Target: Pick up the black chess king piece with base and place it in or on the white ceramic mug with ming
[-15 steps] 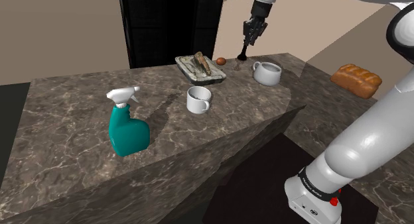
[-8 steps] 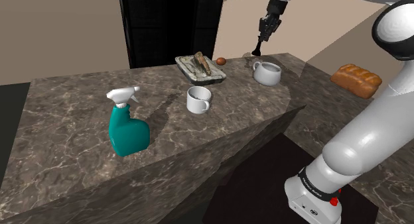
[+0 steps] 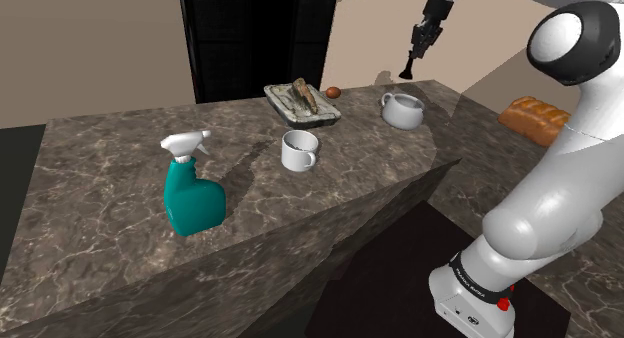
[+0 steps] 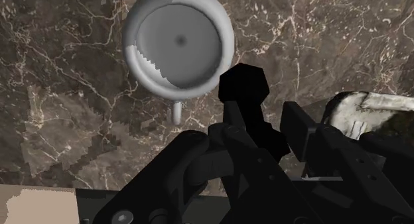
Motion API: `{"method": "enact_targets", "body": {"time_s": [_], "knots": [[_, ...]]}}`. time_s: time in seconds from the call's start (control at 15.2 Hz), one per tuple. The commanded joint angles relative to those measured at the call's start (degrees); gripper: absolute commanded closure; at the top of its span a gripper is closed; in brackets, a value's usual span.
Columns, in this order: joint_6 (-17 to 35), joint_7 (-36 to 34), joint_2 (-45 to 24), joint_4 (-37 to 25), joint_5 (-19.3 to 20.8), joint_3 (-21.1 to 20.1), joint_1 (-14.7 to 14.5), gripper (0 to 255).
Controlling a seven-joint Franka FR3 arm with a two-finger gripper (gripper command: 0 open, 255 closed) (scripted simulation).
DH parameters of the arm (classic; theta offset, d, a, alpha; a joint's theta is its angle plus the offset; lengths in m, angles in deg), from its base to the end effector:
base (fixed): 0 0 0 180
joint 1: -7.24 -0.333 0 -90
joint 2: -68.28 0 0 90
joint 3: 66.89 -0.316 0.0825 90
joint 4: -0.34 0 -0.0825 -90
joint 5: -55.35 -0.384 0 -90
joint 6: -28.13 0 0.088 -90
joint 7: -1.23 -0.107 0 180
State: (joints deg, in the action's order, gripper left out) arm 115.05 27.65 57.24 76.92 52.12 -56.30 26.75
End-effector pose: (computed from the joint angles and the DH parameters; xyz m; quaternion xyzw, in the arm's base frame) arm 0.5348 -0.2887 0.6194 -0.9995 0.0291 -0.0010 0.0114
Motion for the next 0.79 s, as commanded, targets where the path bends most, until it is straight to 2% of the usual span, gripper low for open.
{"method": "enact_targets", "body": {"time_s": [0.0,0.2,0.73], "knots": [[-1.6,2.7,-2.5,-4.0,-0.7,1.0,1.8,255],[-4.4,6.3,-7.3,-11.3,-2.0,2.2,4.9,255],[3.3,6.2,-4.5,-0.9,-1.3,2.1,4.1,255]]}}
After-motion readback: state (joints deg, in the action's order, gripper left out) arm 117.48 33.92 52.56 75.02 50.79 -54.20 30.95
